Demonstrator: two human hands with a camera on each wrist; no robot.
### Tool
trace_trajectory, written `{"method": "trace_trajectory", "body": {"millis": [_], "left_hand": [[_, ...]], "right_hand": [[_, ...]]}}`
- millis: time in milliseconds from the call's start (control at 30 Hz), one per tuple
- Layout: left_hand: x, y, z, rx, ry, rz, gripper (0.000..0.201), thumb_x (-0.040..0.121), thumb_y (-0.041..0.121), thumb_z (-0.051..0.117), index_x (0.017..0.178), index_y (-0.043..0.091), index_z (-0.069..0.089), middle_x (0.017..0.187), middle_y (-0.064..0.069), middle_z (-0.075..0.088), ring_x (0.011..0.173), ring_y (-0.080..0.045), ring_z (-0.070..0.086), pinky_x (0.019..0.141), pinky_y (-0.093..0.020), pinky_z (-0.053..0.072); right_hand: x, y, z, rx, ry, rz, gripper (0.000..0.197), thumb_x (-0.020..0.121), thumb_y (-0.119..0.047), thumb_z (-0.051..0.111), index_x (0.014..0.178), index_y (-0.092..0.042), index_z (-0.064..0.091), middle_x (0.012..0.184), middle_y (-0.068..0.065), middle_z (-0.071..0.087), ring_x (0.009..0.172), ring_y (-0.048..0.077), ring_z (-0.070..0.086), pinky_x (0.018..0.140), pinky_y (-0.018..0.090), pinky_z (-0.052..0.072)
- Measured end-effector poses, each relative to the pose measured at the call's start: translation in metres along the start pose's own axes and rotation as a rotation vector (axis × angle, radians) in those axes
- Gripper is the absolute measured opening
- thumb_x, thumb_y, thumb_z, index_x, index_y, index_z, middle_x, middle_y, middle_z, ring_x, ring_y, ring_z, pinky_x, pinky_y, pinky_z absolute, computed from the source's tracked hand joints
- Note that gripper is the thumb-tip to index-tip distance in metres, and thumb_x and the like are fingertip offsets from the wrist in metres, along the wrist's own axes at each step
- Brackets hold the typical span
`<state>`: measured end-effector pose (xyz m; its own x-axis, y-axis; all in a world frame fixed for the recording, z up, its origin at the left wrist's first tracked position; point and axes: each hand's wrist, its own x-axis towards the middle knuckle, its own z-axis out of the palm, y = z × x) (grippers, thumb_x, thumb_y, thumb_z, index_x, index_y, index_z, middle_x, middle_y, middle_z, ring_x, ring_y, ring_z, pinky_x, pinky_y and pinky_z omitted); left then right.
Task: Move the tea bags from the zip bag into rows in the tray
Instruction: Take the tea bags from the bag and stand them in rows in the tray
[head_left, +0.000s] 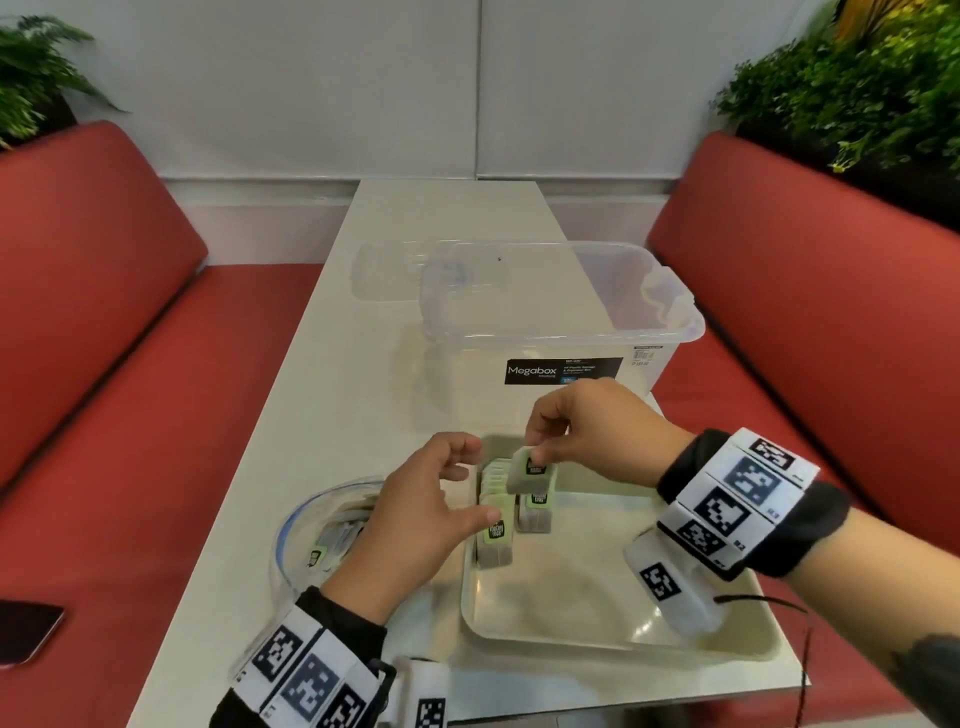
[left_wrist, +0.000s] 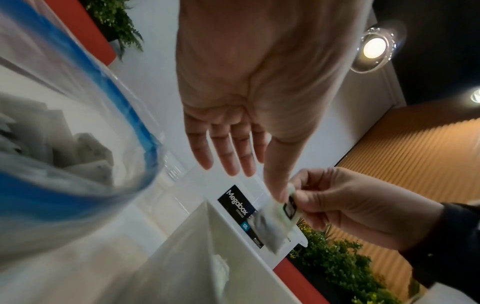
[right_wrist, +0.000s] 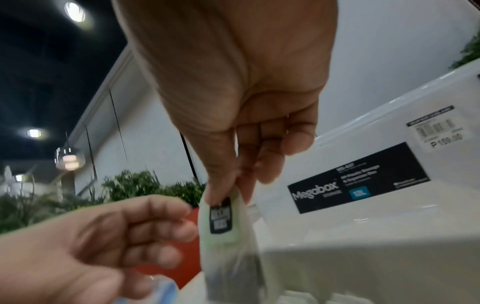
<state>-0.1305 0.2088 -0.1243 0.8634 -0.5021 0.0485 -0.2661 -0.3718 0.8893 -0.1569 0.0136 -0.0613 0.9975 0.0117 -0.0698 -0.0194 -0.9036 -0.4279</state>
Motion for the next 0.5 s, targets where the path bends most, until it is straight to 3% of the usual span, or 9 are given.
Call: {"method": "trace_trajectory", "body": {"millis": [67, 167, 267, 367, 500], "left_hand": [[-0.009, -0.005, -0.003, 0.187, -0.059, 0.023, 0.055, 0.064, 0.024, 0.083, 0.099, 0.047, 0.048, 0.109, 0.025, 0.052, 0.102, 0.003, 0.049, 0.083, -0.012, 0.038], [-0.023, -0.01, -0.006, 0.389, -0.195, 0.053, 0.056, 0.056, 0.039, 0.085, 0.097, 0.049, 0.049, 0.115, 0.03, 0.041, 0.112, 0.0, 0.035, 0.097, -0.022, 0.027], [-0.032, -0.014, -0.007, 0.457, -0.286, 0.002, 0.056, 0.049, 0.048, 0.085, 0.092, 0.051, 0.05, 0.122, 0.032, 0.032, 0.115, 0.003, 0.021, 0.093, -0.025, 0.017], [-0.035, -0.017, -0.006, 0.52, -0.32, 0.0, 0.054, 0.048, 0.053, 0.083, 0.092, 0.05, 0.053, 0.123, 0.031, 0.027, 0.116, 0.002, 0.016, 0.091, -0.024, 0.012], [-0.037, -0.018, -0.004, 0.529, -0.331, -0.012, 0.049, 0.052, 0.052, 0.082, 0.088, 0.05, 0.05, 0.121, 0.033, 0.023, 0.116, 0.003, 0.013, 0.09, -0.022, 0.009]], "right_hand": [[0.004, 0.009, 0.005, -0.107, -0.066, 0.058, 0.01, 0.074, -0.024, 0.076, 0.075, -0.029, 0.067, 0.065, -0.014, 0.058, 0.065, 0.003, 0.053, 0.064, 0.022, 0.041], [0.011, 0.018, 0.019, -0.225, -0.185, 0.109, 0.009, 0.075, -0.022, 0.075, 0.081, -0.024, 0.069, 0.072, -0.011, 0.06, 0.073, 0.011, 0.057, 0.066, 0.024, 0.042], [0.02, 0.023, 0.035, -0.323, -0.279, 0.13, 0.011, 0.076, -0.023, 0.074, 0.085, -0.023, 0.069, 0.083, -0.004, 0.065, 0.078, 0.015, 0.056, 0.067, 0.025, 0.041], [0.028, 0.025, 0.048, -0.374, -0.347, 0.135, 0.011, 0.077, -0.021, 0.073, 0.086, -0.023, 0.068, 0.081, -0.004, 0.061, 0.078, 0.017, 0.055, 0.067, 0.025, 0.041], [0.032, 0.025, 0.06, -0.431, -0.335, 0.111, 0.01, 0.08, -0.022, 0.068, 0.09, -0.023, 0.068, 0.094, -0.002, 0.067, 0.086, 0.02, 0.061, 0.066, 0.025, 0.041]]}}
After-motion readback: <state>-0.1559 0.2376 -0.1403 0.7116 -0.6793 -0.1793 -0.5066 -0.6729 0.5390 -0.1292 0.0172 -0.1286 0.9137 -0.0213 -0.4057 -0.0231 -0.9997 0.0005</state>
